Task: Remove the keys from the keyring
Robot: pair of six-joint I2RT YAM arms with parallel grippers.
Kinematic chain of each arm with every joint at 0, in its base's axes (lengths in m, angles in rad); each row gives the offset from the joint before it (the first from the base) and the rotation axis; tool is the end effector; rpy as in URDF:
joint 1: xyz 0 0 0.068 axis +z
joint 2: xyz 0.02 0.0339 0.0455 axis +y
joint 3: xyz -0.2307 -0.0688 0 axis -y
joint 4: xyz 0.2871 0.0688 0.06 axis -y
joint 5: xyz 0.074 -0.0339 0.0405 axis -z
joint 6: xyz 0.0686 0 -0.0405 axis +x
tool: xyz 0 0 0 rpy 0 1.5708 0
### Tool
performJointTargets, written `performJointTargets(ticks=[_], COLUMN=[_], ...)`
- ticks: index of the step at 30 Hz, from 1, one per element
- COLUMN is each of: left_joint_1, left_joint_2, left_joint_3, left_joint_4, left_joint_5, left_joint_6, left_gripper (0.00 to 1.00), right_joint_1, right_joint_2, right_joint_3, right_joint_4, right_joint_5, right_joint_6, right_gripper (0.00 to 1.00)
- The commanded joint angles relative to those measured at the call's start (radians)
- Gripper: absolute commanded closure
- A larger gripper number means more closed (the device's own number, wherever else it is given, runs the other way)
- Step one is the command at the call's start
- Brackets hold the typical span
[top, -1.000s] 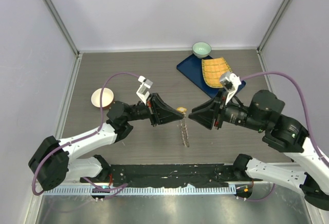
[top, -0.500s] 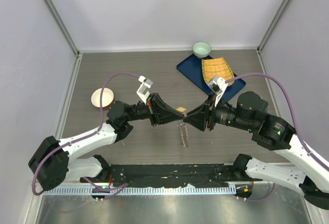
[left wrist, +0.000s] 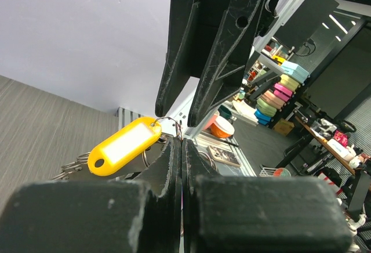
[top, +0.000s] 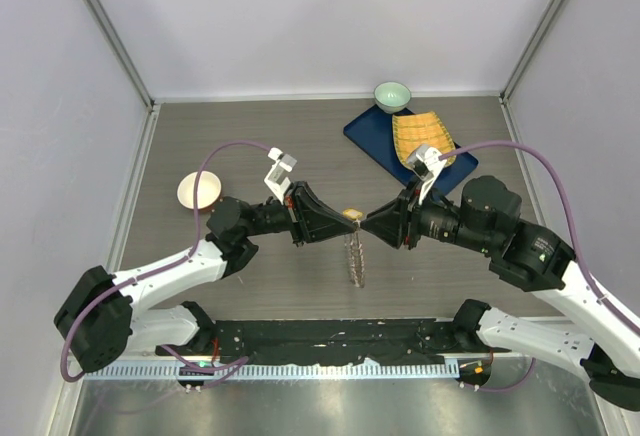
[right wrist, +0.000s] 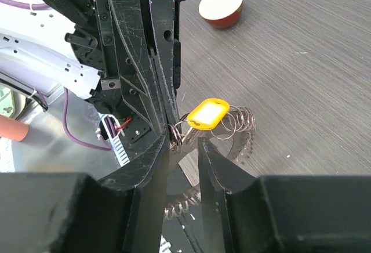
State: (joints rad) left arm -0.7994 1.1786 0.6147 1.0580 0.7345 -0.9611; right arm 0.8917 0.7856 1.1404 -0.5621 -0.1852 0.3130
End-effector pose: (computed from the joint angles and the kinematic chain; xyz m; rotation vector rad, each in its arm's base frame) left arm 0.1877 -0.2590 0.2832 0.6897 1.2885 -1.8871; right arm 0.1432 0.1975 0.4036 -0.6755 1.7701 1.0133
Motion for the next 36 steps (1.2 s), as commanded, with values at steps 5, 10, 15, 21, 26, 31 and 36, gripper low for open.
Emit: performJointTargets(ticks=[5,10,15,21,26,31,36], left_joint_1=[-0.006,-0.004,-0.004,-0.004,-0.004,-0.003,-0.004], left_joint_2=[-0.025,-0.014,-0.001,0.001,0.009,0.007,0.007], left_joint_3=[0.036,0.034,0.037,0.039,0.037,0.04,0.04], left_joint_4=[0.083,0.109,0.129,0.143,0.157,0.158,0.16], left_joint_5=[0.008,0.016,0.023,0.025,0.028,0.029,0.029], left_joint_6=[-0.001,-0.016,-0.033,-0.034,-0.042,-0.042,-0.037], left_gripper=[1.0,1.0,1.0,1.0,1.0,1.0,1.0], right_joint_1=[-0.017,-0.026,-0.037,-0.05,-0.056,-0.059,-0.062], right_joint_2=[0.01,0.001,0.009,0.009,0.015,0.021,0.026], right_joint_3=[0.03,0.01,-0.002,-0.01,-0.011,-0.013,-0.011], right_joint_4=[0.027,0.041,0.056,0.061,0.067,0.079,0.082], right_joint_5=[-0.048,-0.066,-0.1,-0.112,-0.134,-0.16,-0.178], right_joint_6=[-0.023,-0.026,-0.02,-0.02,-0.022,-0.019,-0.022], right_gripper=[0.7,0.77,0.77,0.77,0.78,0.78,0.99])
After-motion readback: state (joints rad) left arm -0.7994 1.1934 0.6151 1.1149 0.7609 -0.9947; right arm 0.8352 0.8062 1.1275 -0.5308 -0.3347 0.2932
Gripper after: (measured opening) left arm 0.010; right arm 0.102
